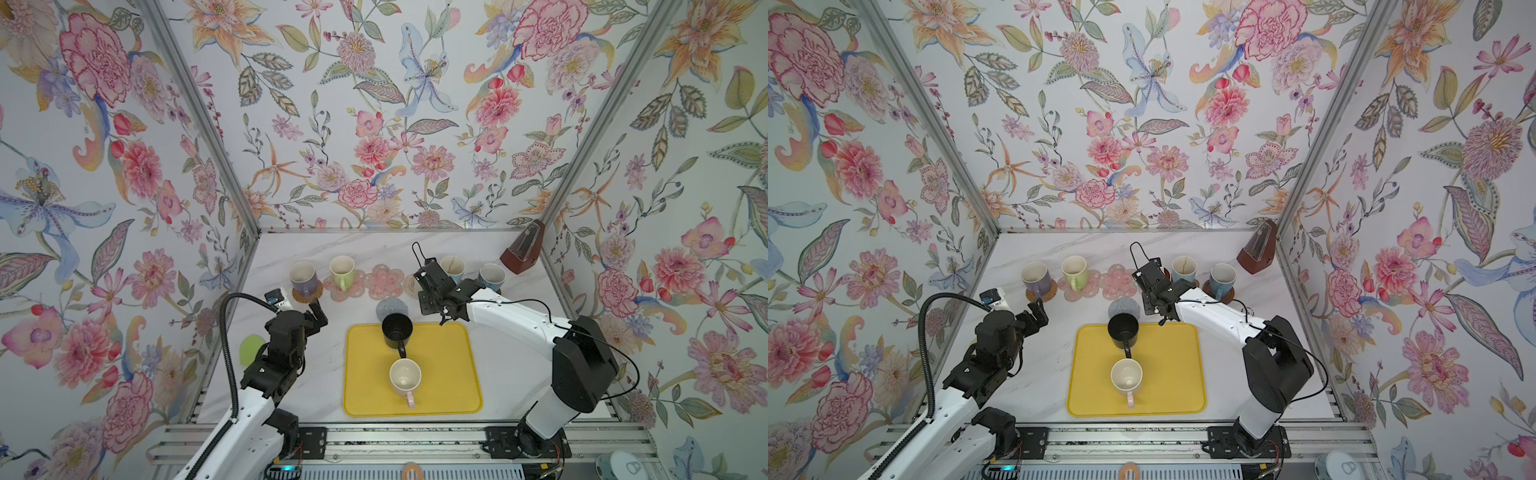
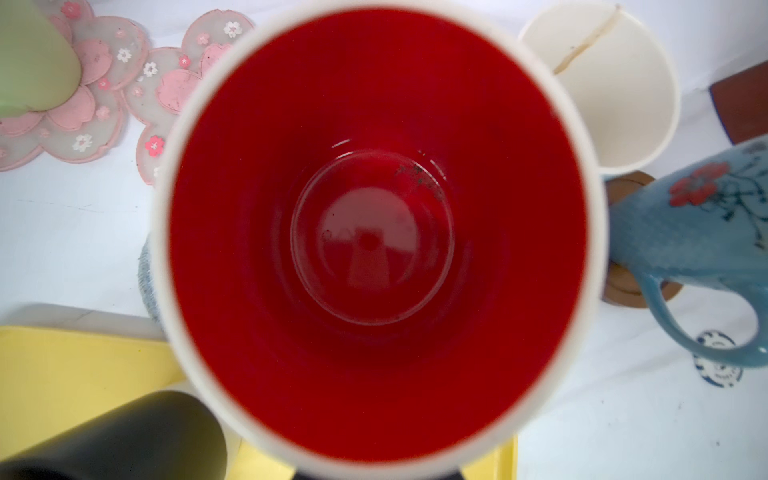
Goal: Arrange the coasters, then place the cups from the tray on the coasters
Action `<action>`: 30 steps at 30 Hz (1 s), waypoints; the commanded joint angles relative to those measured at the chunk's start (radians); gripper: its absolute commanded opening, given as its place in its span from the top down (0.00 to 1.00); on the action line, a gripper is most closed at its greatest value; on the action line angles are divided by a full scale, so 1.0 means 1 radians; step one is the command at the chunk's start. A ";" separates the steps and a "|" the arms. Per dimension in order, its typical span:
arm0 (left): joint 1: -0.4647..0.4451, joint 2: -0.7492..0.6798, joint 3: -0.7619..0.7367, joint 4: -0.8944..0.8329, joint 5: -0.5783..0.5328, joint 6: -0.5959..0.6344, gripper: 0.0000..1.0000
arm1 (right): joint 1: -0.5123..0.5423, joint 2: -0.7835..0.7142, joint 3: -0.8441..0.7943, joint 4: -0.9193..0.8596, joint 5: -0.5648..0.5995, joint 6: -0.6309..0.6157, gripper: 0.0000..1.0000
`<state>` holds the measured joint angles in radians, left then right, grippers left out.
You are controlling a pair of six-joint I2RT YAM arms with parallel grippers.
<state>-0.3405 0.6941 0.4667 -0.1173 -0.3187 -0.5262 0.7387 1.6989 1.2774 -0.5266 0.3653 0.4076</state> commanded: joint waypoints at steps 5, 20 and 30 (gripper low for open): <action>0.011 -0.011 -0.014 -0.039 0.008 -0.023 0.01 | -0.045 0.130 0.133 0.086 -0.016 -0.079 1.00; 0.011 -0.056 -0.016 -0.083 0.003 -0.033 0.01 | -0.083 0.271 0.244 0.092 -0.027 -0.119 1.00; 0.010 -0.062 -0.014 -0.094 0.006 -0.035 0.01 | -0.095 0.310 0.258 0.103 -0.037 -0.118 1.00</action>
<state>-0.3401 0.6449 0.4664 -0.1905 -0.3183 -0.5488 0.6506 2.0098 1.4868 -0.4740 0.3130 0.2981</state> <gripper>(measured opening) 0.989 0.155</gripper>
